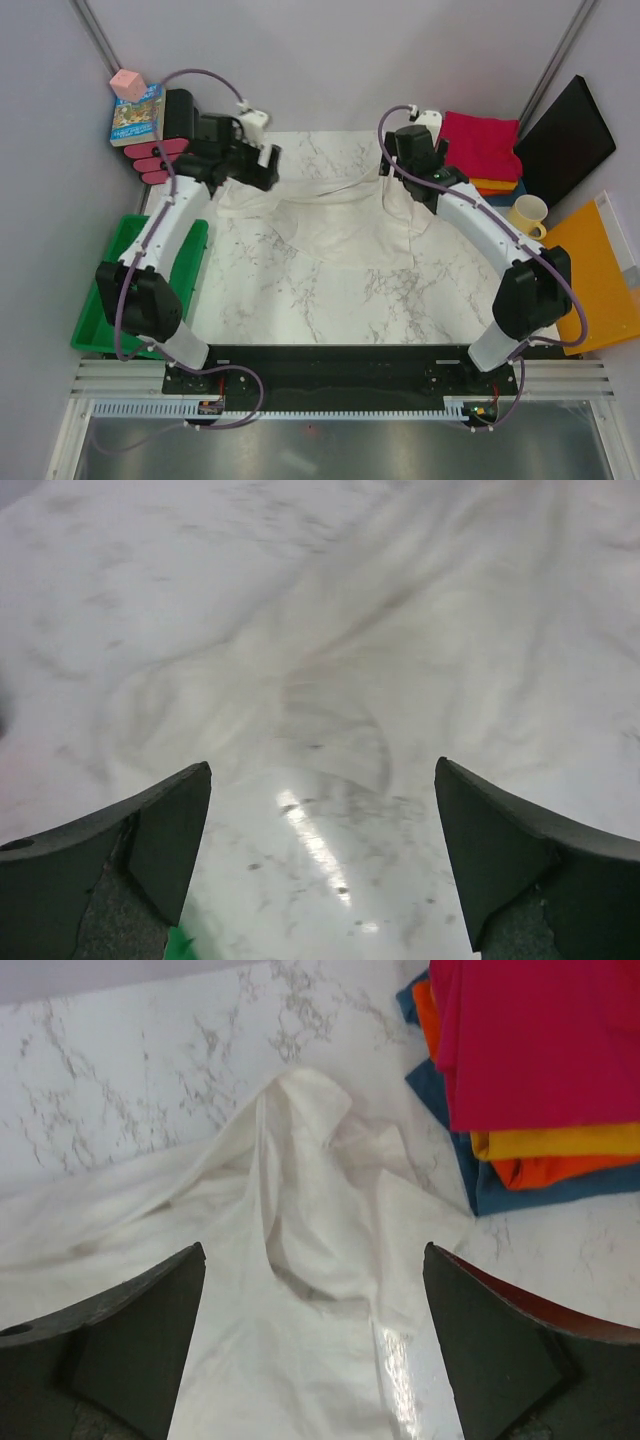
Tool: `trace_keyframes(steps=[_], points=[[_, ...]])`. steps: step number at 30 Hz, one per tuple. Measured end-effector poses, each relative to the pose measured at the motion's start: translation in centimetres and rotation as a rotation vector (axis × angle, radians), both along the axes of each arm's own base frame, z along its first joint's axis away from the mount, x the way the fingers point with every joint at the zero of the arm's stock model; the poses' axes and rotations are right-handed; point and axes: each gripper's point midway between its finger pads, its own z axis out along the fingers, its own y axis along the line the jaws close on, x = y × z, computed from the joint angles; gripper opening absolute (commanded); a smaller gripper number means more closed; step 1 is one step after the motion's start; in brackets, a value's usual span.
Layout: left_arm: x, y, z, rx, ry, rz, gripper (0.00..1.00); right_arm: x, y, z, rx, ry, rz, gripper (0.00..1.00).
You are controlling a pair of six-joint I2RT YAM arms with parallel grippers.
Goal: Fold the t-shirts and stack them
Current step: Flatten out the tshirt
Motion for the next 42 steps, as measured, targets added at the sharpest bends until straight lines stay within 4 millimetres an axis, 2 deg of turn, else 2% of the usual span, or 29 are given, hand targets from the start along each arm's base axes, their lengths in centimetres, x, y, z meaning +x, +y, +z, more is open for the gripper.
trace_keyframes(steps=[3,5,7,10,12,14,16,18,23,26,30,35,38,39,41,42], points=[[-4.5,-9.5,-3.1,0.021,0.066,-0.235,0.97,-2.9,0.9,-2.2,-0.005,0.04,0.033,0.93],[-7.2,-13.8,-5.7,0.048,0.13,-0.348,0.96,-4.5,1.3,-3.9,-0.006,0.076,0.052,0.89],[-8.3,-15.7,-7.8,0.069,0.177,-0.396,0.96,-5.9,1.4,-5.6,-0.001,0.113,0.058,0.88],[-8.3,-16.0,-10.1,0.087,0.232,-0.397,0.96,-8.3,1.0,-8.5,0.006,0.175,0.053,0.87],[-8.3,-15.8,-10.7,0.085,0.251,-0.386,0.95,-10.4,0.8,-10.2,0.006,0.213,0.054,0.87],[-8.4,-15.8,-10.9,0.083,0.258,-0.384,0.95,-12.2,0.7,-11.3,0.01,0.236,0.055,0.87],[-8.9,-16.6,-11.1,0.089,0.261,-0.404,0.95,-13.4,0.6,-11.4,0.022,0.232,0.049,0.86],[-10.2,-18.3,-11.9,0.103,0.274,-0.451,0.95,-14.0,0.0,-10.6,0.039,0.207,0.029,0.87],[-13.8,-24.0,-15.4,0.166,0.327,-0.593,0.94,-14.4,-1.2,-6.4,0.091,0.084,-0.014,0.87],[-15.1,-26.7,-17.6,0.207,0.347,-0.645,0.92,-14.6,-1.7,-4.2,0.106,0.036,-0.029,0.87],[-14.9,-27.5,-19.5,0.247,0.361,-0.635,0.9,-14.7,-2.6,-2.7,0.095,0.012,-0.056,0.87],[-14.1,-26.6,-20.7,0.295,0.345,-0.588,0.9,-14.8,-2.8,-2.4,0.091,0.009,-0.061,0.87],[-14.1,-26.1,-21.5,0.301,0.35,-0.582,0.8,-14.9,-2.8,-2.6,0.087,0.015,-0.061,0.87],[-14.2,-25.9,-21.8,0.305,0.356,-0.581,0.67,-14.9,-2.8,-2.6,0.087,0.015,-0.062,0.87],[-14.4,-25.8,-22.1,0.31,0.363,-0.581,0.53,-14.9,-2.8,-2.6,0.087,0.015,-0.061,0.87],[-14.4,-25.8,-22.3,0.313,0.364,-0.582,0.37,-14.9,-2.8,-2.6,0.087,0.016,-0.061,0.87]])
